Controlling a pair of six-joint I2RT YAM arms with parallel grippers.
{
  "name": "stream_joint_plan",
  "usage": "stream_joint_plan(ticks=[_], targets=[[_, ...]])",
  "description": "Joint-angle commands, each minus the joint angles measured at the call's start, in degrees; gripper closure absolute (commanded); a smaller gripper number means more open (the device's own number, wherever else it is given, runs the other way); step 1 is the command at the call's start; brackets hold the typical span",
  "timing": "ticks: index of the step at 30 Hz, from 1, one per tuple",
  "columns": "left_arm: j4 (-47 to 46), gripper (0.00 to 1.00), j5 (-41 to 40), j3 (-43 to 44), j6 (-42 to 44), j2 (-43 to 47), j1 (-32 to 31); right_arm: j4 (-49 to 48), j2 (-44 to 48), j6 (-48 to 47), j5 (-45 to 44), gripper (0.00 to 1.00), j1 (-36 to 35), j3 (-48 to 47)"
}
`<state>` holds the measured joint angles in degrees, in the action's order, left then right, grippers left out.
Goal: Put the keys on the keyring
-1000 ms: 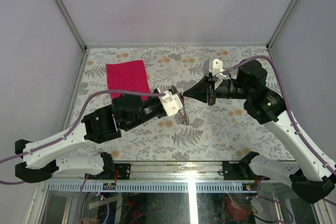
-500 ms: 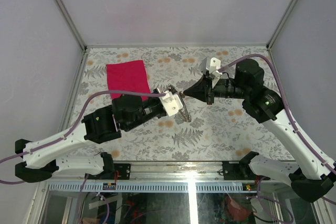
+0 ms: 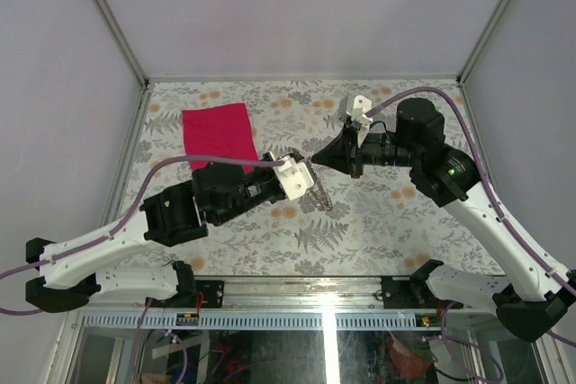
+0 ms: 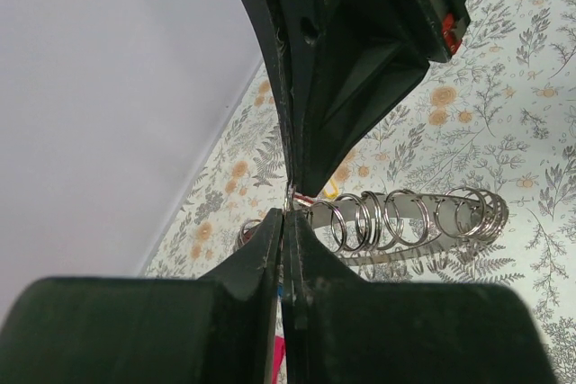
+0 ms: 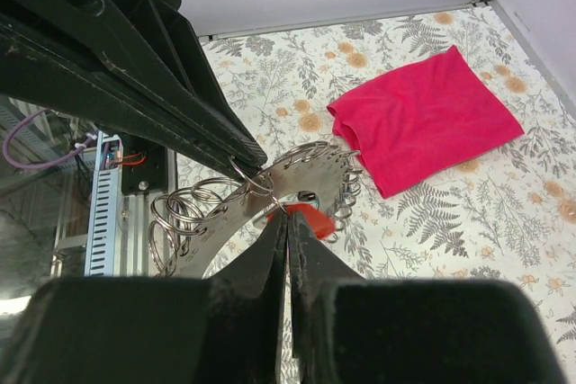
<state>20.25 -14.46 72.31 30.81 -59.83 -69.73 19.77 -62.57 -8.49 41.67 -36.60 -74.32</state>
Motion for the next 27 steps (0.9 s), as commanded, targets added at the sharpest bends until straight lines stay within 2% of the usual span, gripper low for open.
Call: stream_joint_plan(ticks=[1,13,18,22,27], targets=[[-5.96,1.0,-0.18,2.06,0.4,1.1,-0.75,-1.26,-0.52,0.92,0.62,0.92,-0.23,-2.57],[-11.69,1.0,0.23,-3.09,-8.63,6.71,-0.75,-10.44,10.92,0.78,3.17,0.62,-0.23,5.11],[-11.94,1.0,3.52,-4.42,-12.75,8.06,-0.62,-13.33,13.32,1.91,0.31,0.58,-0.23,7.11],[-11.47,1.0,9.43,-4.87,-15.79,8.48,1.49,-17.44,14.44,2.36,-2.27,0.57,-0.23,9.41],[-12.66,1.0,25.58,-5.78,-21.39,9.33,10.91,-25.69,16.15,3.69,-3.01,0.59,-0.23,14.06]])
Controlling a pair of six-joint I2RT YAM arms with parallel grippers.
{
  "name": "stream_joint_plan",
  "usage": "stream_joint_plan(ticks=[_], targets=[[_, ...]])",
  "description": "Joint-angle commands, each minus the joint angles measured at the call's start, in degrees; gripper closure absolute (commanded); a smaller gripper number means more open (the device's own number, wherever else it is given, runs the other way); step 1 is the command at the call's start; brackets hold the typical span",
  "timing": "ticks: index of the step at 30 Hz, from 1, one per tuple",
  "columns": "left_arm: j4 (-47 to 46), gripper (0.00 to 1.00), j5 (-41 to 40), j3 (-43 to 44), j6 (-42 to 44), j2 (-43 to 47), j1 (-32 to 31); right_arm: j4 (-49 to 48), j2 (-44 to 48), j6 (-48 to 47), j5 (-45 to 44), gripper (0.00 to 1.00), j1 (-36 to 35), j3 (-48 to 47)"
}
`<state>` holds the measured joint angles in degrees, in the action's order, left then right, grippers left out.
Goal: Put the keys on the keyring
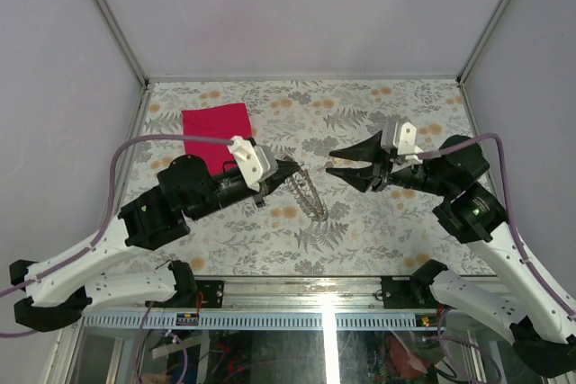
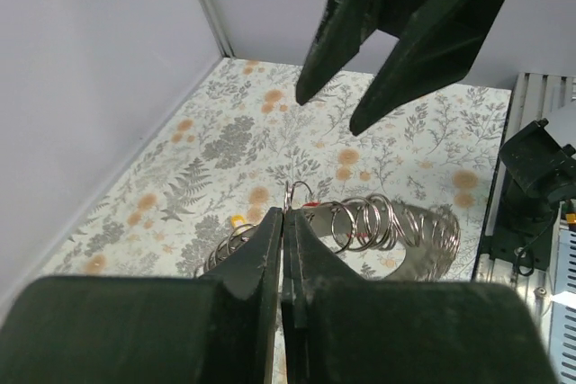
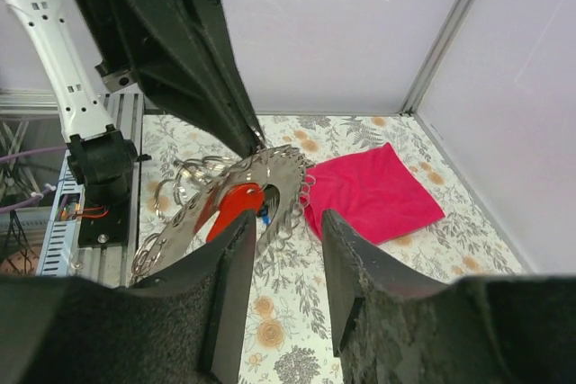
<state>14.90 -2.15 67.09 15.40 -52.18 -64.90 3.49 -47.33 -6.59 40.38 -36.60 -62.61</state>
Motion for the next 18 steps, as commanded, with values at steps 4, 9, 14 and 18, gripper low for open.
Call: stream_joint_plan(ticks=[4,9,14,18], targets=[[-10.66,1.0,25.07,-1.92,-10.57,1.94,14.14,-12.6,1.1,2.02,2.34,0.61,-0.24,4.44],[-15.35,1.0,36.52,-3.91,-15.89,1.15,21.22,-14.45,0.8,3.4,6.98,0.65,-0.24,4.91],[-16.64,1.0,41.4,-3.85,-17.14,0.24,22.49,-14.93,-0.05,4.32,7.87,0.68,-0.23,4.34],[-16.5,1.0,43.47,-3.38,-17.22,-0.48,22.45,-15.98,-0.99,4.72,8.53,0.68,-0.23,4.45]])
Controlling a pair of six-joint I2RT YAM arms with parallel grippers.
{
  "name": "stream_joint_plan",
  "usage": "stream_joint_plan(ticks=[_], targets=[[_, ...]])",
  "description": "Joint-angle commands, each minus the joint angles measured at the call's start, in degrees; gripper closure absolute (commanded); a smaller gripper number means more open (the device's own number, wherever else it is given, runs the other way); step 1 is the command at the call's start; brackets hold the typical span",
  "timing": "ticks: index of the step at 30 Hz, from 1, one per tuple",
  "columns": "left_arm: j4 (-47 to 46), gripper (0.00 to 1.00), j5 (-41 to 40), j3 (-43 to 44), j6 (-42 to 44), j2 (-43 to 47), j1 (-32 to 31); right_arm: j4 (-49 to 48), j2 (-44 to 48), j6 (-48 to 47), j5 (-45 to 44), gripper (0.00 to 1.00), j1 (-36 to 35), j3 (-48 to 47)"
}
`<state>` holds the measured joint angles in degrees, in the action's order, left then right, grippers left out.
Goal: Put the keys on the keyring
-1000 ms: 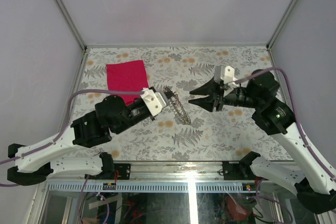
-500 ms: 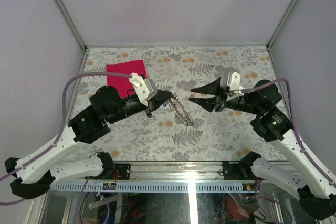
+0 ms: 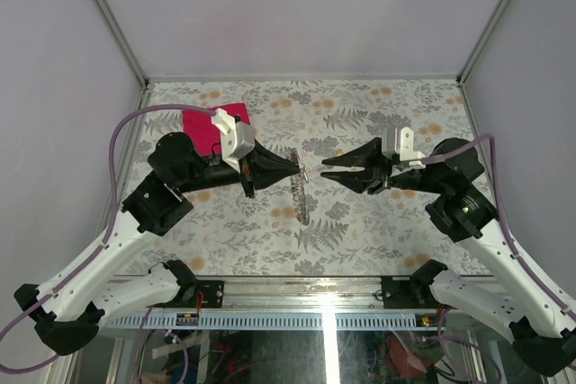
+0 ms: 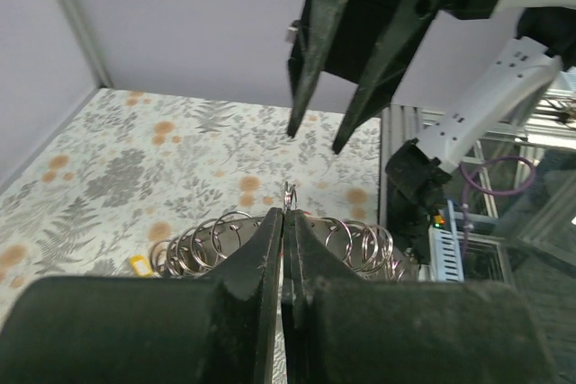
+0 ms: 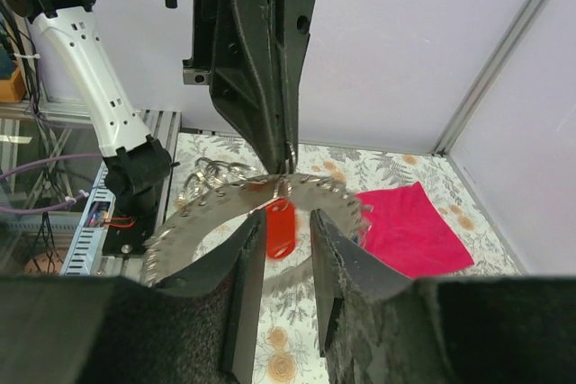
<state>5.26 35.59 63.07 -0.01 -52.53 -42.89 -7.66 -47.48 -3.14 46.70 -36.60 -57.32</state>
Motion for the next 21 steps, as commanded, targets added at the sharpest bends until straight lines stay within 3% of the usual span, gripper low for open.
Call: stream_joint_plan(ticks=[1,8,21], targets=[[-6.89,1.0,6.24,0.73,-1.82,-0.28,0.49,-5.15,-1.14,1.55,2.54,0.67,-0.23,-0.8],[-6.07,1.0,7.51,1.11,-1.68,-0.74,0.48,-7.68,-2.62,3.82,5.34,0.6,-0.23,-0.72],[-5.74,1.0,6.88,1.45,-1.39,-1.13,0.44,-13.15,-6.39,9.51,9.53,0.58,-0.23,0.29]])
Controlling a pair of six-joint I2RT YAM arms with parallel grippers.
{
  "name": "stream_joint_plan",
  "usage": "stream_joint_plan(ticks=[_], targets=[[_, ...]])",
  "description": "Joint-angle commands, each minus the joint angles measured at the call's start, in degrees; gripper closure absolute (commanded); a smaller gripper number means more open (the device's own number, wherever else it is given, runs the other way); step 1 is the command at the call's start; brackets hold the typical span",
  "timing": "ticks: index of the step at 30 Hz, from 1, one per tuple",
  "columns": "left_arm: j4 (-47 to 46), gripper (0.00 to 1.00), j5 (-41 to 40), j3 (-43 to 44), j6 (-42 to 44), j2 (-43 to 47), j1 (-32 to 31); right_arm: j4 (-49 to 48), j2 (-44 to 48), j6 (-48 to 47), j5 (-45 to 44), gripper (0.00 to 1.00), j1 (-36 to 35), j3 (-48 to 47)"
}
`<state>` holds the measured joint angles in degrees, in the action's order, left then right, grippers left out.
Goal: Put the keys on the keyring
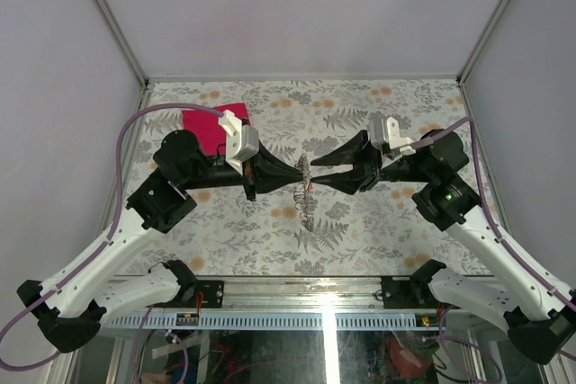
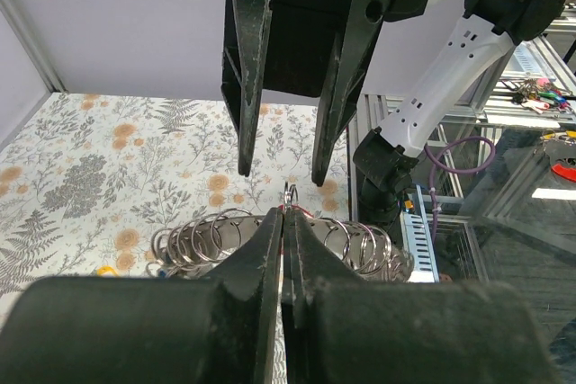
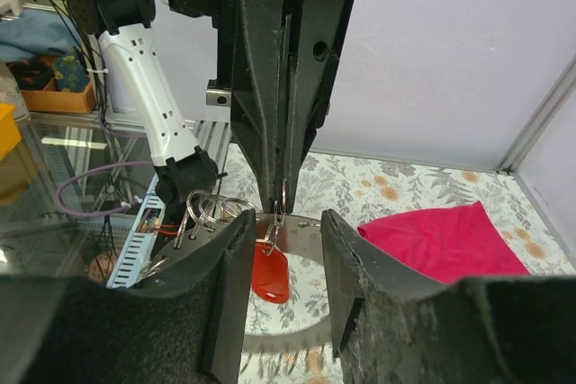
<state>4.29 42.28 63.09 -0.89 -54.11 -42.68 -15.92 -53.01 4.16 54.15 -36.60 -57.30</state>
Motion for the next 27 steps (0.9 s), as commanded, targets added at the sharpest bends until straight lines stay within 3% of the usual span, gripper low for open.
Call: stream_joint_plan(ticks=[1,15,27], targets=[[-4.89,1.0,0.11,1.42,-0.49,0.53,0.26,-4.9,-1.07,2.15,2.16,0.58,-0.27,0.52],[-4.91,1.0,0.21,1.67,-0.69,0.37,0.25,-5.38,-2.8,2.63,3.45,0.7,-0.23,1.05],[-4.8,1.0,0.4,1.89,-0.95,0.01,0.25,-7.01,-2.89,4.15,4.29,0.7,-0.27,1.15]])
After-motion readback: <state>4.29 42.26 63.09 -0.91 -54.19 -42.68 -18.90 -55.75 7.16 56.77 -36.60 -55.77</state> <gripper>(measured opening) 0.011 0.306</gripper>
